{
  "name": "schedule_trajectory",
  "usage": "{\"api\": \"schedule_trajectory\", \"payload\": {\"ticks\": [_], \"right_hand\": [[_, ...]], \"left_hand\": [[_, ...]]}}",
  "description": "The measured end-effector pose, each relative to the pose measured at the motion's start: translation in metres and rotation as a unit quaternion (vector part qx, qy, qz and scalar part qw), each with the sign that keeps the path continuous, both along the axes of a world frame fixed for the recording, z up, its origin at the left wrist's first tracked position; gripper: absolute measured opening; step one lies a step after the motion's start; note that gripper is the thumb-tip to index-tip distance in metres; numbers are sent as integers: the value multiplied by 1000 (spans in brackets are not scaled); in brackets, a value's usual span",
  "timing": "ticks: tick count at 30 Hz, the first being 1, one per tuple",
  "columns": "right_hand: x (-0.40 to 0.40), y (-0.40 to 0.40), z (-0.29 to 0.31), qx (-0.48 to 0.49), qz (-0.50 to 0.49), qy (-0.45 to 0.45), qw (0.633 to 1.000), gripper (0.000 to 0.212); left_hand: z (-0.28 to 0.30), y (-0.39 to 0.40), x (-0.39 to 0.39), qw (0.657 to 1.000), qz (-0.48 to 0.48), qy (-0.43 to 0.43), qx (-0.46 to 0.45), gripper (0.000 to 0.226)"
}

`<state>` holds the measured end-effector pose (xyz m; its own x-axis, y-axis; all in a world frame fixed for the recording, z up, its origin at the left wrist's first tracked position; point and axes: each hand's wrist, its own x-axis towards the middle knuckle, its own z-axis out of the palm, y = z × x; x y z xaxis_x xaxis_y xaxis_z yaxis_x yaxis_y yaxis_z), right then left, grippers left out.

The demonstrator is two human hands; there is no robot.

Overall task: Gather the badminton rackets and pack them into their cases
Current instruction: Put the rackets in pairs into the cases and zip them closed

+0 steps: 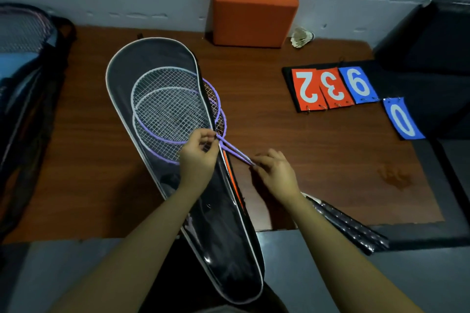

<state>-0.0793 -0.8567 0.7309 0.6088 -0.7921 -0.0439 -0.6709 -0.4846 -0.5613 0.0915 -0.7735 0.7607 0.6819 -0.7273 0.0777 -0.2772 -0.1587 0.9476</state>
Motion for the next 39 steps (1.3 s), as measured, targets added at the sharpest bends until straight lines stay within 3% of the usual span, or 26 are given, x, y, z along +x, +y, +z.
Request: {"api": "schedule_trajectory", "payload": {"ticks": [3, 8, 13, 16, 20, 26, 30, 39], "right_hand": [[-9, 1, 1, 25, 12, 3, 1000, 30], [-49, 13, -1, -54, 21, 42, 997, 33], [-84, 26, -8, -121, 1, 107, 987, 43], [-92, 35, -11, -158, -11, 100, 982, 35], [-88, 41, -11, -166, -11, 54, 985, 33], [-75, 60, -3, -112, -25, 52, 992, 41], [-85, 67, 4, -49, -25, 104, 993, 55], [-153, 109, 10, -65, -178, 237, 953, 57]], "left_hand": [[-7, 1, -7, 996, -33, -64, 47, 13], [-20, 21, -43, 960, -64, -197, 189, 40], [-23, 46, -73, 920, -105, -220, 308, 68], [-22, 54, -83, 907, -128, -198, 348, 68], [-24, 55, -88, 924, -141, -150, 323, 61], [-33, 58, -93, 931, -144, -170, 288, 54], [-26, 55, -94, 926, -127, -138, 327, 47], [-25, 63, -95, 975, -84, -38, 202, 41]]}}
